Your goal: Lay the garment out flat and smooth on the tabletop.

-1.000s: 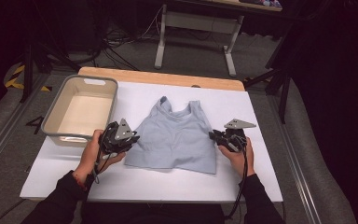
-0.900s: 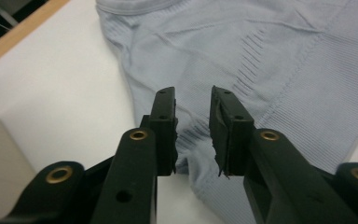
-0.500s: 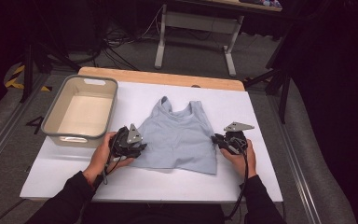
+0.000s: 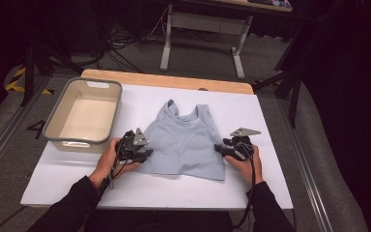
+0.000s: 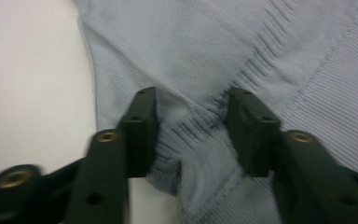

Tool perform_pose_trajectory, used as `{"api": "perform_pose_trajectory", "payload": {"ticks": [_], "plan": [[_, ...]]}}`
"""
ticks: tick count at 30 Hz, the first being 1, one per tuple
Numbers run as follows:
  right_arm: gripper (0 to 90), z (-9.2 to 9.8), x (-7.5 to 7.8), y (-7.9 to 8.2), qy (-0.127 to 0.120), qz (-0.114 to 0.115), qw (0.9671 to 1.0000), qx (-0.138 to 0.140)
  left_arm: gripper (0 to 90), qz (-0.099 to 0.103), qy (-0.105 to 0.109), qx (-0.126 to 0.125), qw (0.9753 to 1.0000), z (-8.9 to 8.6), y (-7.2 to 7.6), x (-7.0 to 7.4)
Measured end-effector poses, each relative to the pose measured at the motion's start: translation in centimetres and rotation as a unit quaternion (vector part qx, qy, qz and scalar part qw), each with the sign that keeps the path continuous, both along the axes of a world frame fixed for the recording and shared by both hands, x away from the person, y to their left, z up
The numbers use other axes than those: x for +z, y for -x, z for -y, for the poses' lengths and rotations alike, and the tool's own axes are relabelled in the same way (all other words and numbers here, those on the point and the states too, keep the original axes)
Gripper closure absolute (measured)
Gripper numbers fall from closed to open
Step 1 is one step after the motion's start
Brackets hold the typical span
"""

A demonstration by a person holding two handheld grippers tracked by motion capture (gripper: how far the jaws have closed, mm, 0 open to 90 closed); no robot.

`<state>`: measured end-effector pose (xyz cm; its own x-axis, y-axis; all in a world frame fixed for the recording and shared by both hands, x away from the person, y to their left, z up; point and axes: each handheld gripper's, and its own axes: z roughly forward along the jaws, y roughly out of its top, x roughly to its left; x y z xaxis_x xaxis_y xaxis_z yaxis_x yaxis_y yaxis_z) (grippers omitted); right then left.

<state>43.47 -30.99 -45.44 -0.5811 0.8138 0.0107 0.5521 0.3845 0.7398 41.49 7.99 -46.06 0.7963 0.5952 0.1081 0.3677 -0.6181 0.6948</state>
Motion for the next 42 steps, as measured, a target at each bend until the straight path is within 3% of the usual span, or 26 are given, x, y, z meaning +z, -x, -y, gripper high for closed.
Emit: {"api": "perform_pose_trajectory", "payload": {"ticks": [3,7,13,20,25,30,35,42], "plan": [[61.8,0.0,0.0,0.0,-0.013,-0.008,0.9998,0.011,73.6,0.003,-0.008,-0.005,1.0000,0.0,-0.1,0.1],[73.9,-0.2,0.1,0.1,-0.015,-0.007,0.9997,0.019,85.6,0.011,-0.019,-0.010,0.9997,0.0,0.0,0.2],[80.0,-0.5,0.8,0.5,-0.003,0.021,0.9995,0.023,87.2,0.023,-0.018,-0.008,0.9995,-0.1,0.2,0.6],[79.9,-0.8,2.0,0.7,-0.022,0.053,0.9983,0.013,87.7,0.053,-0.006,0.000,0.9986,-1.2,1.2,2.2],[80.0,-2.1,2.9,0.7,-0.029,0.080,0.9961,0.024,88.1,0.066,-0.002,0.005,0.9978,-2.7,2.1,3.4],[79.6,-2.6,3.1,1.0,-0.027,0.082,0.9957,0.033,88.1,0.067,-0.007,0.006,0.9977,-2.9,3.0,3.6],[79.0,-2.6,3.1,1.2,-0.022,0.074,0.9964,0.035,88.1,0.065,-0.006,-0.008,0.9978,-3.0,3.9,3.9],[79.1,-1.9,2.4,1.6,0.003,0.040,0.9987,0.030,87.9,0.043,-0.010,-0.017,0.9989,-2.2,3.6,2.6]]}}
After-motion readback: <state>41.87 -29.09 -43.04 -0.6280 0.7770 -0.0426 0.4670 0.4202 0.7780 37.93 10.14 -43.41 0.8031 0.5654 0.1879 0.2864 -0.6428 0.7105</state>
